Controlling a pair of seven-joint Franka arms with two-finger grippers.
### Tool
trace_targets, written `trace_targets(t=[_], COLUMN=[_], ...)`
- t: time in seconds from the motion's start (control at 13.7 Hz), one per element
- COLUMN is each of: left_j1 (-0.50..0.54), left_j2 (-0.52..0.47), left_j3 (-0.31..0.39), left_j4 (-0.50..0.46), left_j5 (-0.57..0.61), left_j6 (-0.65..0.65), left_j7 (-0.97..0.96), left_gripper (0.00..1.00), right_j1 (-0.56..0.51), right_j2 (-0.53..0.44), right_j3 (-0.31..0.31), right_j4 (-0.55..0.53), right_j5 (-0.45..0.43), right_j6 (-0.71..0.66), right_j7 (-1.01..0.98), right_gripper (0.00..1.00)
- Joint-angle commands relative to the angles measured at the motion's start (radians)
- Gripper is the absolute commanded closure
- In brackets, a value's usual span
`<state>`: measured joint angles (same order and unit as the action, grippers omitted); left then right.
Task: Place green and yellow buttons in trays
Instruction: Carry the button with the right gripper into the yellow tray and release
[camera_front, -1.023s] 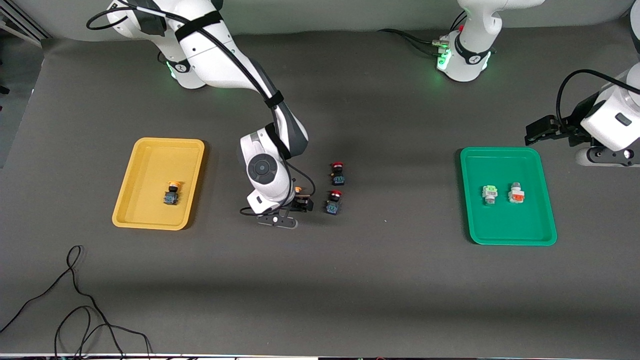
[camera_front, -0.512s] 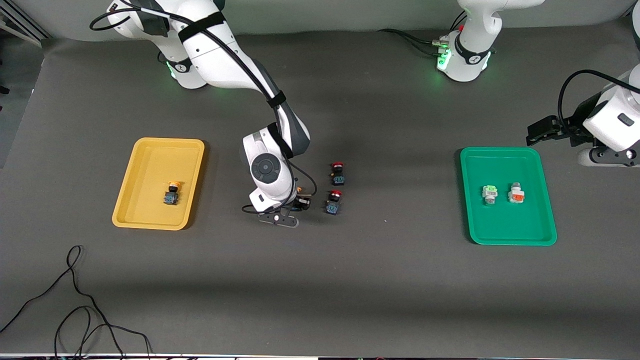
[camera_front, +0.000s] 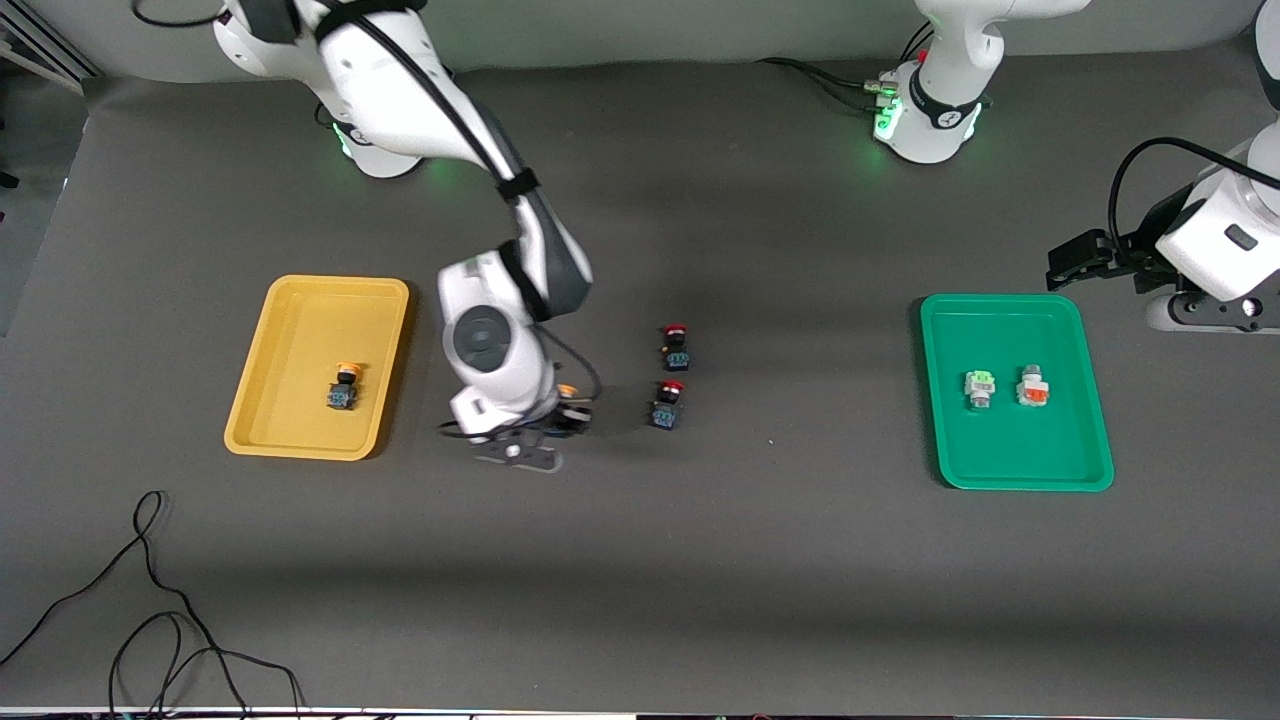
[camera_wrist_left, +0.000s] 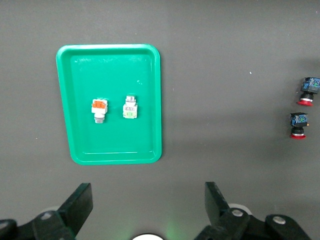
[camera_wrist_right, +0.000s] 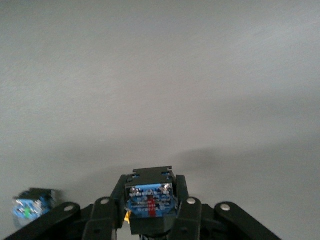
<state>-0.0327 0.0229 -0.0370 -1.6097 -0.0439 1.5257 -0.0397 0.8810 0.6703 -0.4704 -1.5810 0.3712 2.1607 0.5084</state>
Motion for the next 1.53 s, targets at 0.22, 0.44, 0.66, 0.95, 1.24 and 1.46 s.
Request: trace_targets(t=[0.22, 0.44, 0.66, 0.95, 1.24, 1.46], left_j1=[-0.021, -0.020, -0.021, -0.024, -0.026, -0.026], left_j2=[-0.015, -0.015, -0.015, -0.012, -0.006, -0.005], left_j3=[0.016, 0.017, 0.016, 0.016, 0.014, 0.014], left_j4=[0.010, 0.013, 0.014, 0.014, 0.022, 0.031], left_j5=[0.057, 0.059, 0.061, 0.061, 0.062, 0.061], left_j6=[-0.006, -0.009, -0.007, 0.002, -0.002, -0.001], left_j7=[0.003, 0.003, 0.003, 0.001, 0.004, 0.004], left_gripper=[0.00, 0.00, 0.00, 0.00, 0.00, 0.00], right_j1=[-0.001, -0.055, -0.178, -0.217, -0.218, -0.206], right_j2=[-0.161, -0.159, -0.149, -0.104, -0.002, -0.017], right_j3=[-0.287, -0.404, -0.404, -0.392, -0.389, -0.389], right_j4=[-0.066, -0.184, -0.260, -0.405, -0.429, -0.428], right_j5=[0.008, 0.021, 0.054, 0.102, 0.322, 0.322], right_j6=[-0.291, -0.253, -0.190, 0.032, 0.087, 0.073], right_j7=[-0.443, -0.758, -0.950, -1.030, -1.179, -1.182], right_gripper=[1.00, 1.00, 1.00, 1.00, 1.00, 0.00])
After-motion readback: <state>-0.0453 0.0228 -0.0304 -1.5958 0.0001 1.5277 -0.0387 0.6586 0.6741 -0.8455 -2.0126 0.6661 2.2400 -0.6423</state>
